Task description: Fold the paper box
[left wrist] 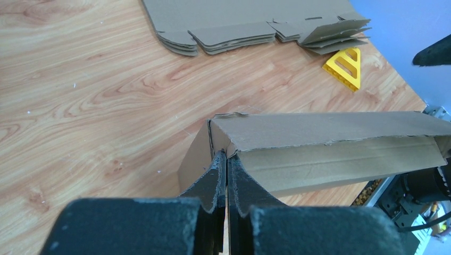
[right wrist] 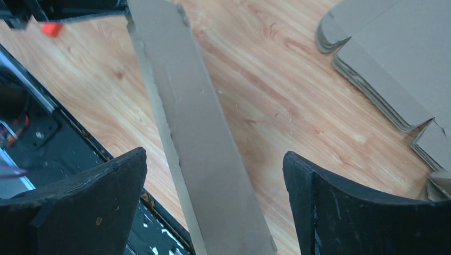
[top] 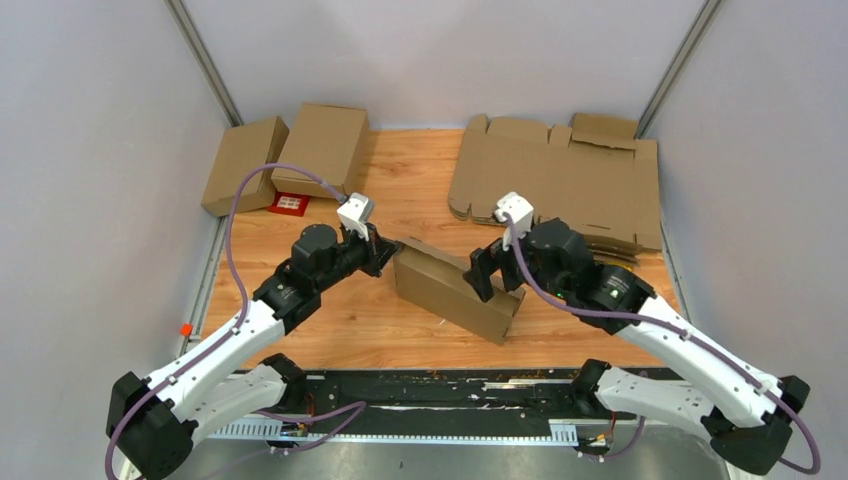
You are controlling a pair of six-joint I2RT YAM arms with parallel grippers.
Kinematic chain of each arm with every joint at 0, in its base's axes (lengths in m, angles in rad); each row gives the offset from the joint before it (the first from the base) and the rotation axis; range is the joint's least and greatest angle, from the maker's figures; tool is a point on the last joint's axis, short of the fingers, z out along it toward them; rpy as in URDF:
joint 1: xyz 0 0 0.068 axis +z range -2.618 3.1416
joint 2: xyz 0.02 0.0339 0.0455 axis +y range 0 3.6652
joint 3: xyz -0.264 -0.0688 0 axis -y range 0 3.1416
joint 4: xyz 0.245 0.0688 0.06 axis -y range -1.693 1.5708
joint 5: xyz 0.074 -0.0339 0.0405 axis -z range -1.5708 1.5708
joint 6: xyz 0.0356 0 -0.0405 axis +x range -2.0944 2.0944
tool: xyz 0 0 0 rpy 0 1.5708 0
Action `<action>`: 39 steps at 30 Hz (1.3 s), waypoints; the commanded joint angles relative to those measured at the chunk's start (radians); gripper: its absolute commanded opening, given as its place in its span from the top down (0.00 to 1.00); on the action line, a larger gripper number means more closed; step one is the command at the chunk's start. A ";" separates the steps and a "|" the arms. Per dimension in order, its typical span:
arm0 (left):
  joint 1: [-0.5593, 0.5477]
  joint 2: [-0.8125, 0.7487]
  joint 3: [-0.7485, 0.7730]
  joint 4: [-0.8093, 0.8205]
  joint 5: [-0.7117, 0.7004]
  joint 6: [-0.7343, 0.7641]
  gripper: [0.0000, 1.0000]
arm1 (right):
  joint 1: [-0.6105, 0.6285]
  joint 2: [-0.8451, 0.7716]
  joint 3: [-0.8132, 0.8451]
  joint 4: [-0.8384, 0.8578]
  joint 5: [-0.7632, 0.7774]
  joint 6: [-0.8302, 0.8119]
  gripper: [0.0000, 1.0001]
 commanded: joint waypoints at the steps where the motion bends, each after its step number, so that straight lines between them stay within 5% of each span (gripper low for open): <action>1: -0.003 0.012 -0.030 -0.055 0.030 0.011 1.00 | 0.101 0.102 0.070 -0.094 0.089 -0.097 0.00; 19: -0.004 0.034 -0.030 -0.062 0.025 0.014 1.00 | 0.455 0.338 0.166 -0.293 0.720 -0.137 0.10; 22: -0.002 0.037 -0.028 -0.064 0.025 0.015 1.00 | 0.489 0.353 0.176 -0.311 0.735 -0.137 0.24; 33: -0.003 0.025 -0.023 -0.075 0.024 0.013 1.00 | 0.602 0.382 0.195 -0.392 0.848 -0.047 0.26; 39: -0.002 0.025 -0.024 -0.073 0.024 0.006 1.00 | 0.617 0.389 0.171 -0.393 0.827 -0.020 0.56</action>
